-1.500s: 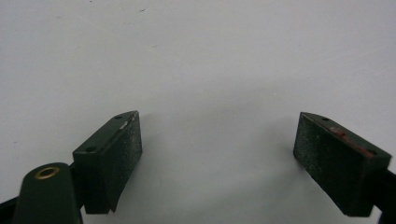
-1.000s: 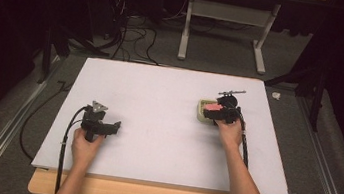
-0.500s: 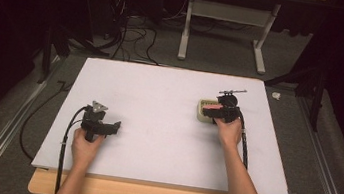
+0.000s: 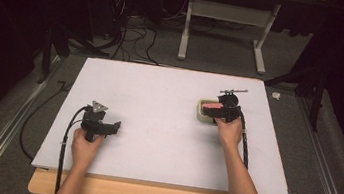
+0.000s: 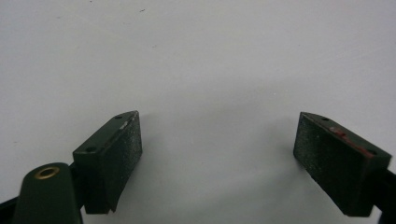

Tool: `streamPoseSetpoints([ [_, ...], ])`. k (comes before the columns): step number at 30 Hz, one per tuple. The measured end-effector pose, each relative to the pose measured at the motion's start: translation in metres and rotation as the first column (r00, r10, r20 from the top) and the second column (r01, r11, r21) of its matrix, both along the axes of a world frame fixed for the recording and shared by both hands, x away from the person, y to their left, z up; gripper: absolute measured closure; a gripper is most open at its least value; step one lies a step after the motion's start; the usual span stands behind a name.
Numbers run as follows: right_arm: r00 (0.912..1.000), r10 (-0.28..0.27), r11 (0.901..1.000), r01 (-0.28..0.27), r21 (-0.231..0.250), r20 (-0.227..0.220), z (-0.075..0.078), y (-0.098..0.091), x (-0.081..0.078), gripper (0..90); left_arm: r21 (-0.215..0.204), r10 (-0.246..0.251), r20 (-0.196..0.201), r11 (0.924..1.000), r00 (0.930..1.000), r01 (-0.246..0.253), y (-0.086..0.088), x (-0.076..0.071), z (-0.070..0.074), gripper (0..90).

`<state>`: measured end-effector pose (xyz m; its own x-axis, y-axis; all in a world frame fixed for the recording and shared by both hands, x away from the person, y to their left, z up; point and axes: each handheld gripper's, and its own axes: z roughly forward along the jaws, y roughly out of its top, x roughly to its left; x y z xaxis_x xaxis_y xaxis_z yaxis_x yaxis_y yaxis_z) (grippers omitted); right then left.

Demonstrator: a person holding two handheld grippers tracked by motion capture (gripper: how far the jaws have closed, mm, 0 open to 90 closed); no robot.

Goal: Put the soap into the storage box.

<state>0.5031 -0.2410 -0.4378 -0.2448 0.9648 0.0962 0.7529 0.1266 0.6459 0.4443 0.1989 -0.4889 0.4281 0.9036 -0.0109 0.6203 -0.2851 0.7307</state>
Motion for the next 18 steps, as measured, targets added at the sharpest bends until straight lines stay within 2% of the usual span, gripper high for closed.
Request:
streamPoseSetpoints([
  [18, 0.9990, 0.005, 1.0000, -0.005, -0.008, 0.044, 0.0082, -0.0049, -0.0091, 12.1, 0.000, 0.000, 0.000, 1.0000, 1.0000, 0.000, 0.0000, 0.0000, 0.0000, 15.8],
])
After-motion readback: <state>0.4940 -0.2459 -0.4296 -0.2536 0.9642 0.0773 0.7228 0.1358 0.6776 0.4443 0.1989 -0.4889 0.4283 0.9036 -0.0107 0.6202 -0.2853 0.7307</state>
